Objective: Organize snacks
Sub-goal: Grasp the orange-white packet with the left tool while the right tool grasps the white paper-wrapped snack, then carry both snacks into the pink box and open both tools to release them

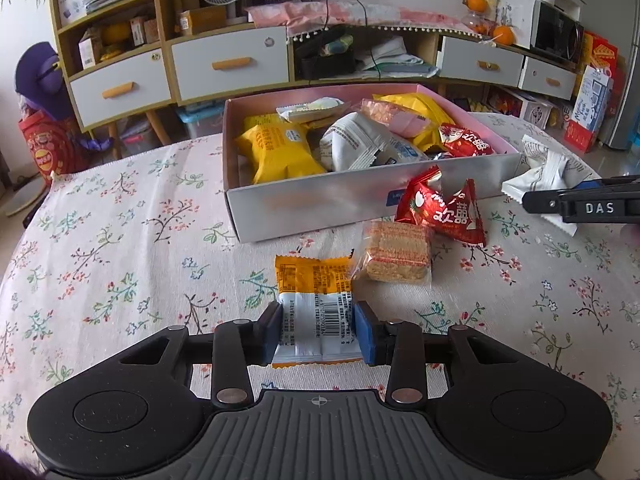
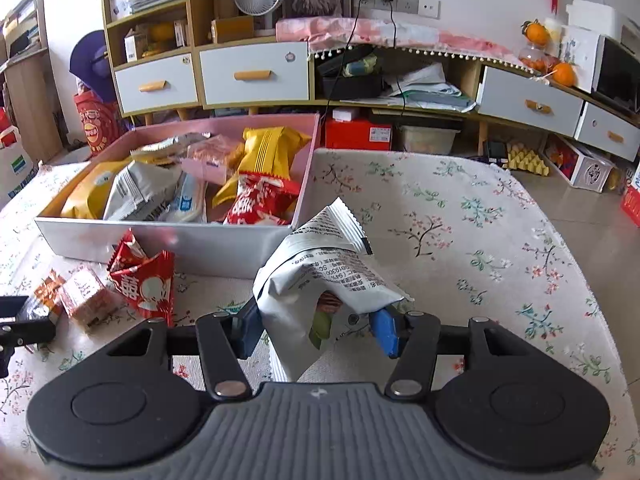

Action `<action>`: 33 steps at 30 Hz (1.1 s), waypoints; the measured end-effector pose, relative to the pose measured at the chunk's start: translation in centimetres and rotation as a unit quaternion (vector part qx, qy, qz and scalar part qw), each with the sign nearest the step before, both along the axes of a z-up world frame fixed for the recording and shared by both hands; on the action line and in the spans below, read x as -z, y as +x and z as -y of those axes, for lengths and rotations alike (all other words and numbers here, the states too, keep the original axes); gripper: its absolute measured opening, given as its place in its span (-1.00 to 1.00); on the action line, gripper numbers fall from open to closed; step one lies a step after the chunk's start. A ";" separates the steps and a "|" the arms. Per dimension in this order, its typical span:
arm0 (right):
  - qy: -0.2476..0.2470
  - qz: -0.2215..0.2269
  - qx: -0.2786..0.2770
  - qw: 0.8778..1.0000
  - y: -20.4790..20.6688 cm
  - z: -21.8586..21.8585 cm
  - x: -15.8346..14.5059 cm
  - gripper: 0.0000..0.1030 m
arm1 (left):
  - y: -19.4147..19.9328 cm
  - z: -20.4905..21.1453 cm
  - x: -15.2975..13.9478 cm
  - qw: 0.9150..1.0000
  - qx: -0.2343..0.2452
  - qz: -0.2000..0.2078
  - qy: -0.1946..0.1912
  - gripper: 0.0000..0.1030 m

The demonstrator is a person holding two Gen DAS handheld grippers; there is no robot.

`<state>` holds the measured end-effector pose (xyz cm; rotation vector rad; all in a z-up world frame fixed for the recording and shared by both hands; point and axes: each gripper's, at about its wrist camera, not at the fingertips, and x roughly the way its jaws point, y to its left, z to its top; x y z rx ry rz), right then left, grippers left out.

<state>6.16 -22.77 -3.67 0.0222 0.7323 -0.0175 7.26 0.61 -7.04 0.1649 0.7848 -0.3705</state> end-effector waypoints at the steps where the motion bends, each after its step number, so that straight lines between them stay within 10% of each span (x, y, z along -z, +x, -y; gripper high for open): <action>1: 0.002 0.002 0.000 1.000 -0.1 0.2 -0.2 -0.02 | 0.0 0.0 -0.1 1.000 -0.001 -0.002 -0.003 -0.30; 33: 0.034 0.039 -0.001 0.999 -0.1 -0.9 -3.5 -0.03 | -1.0 -2.3 -4.4 0.999 -0.019 0.008 -0.048 -0.30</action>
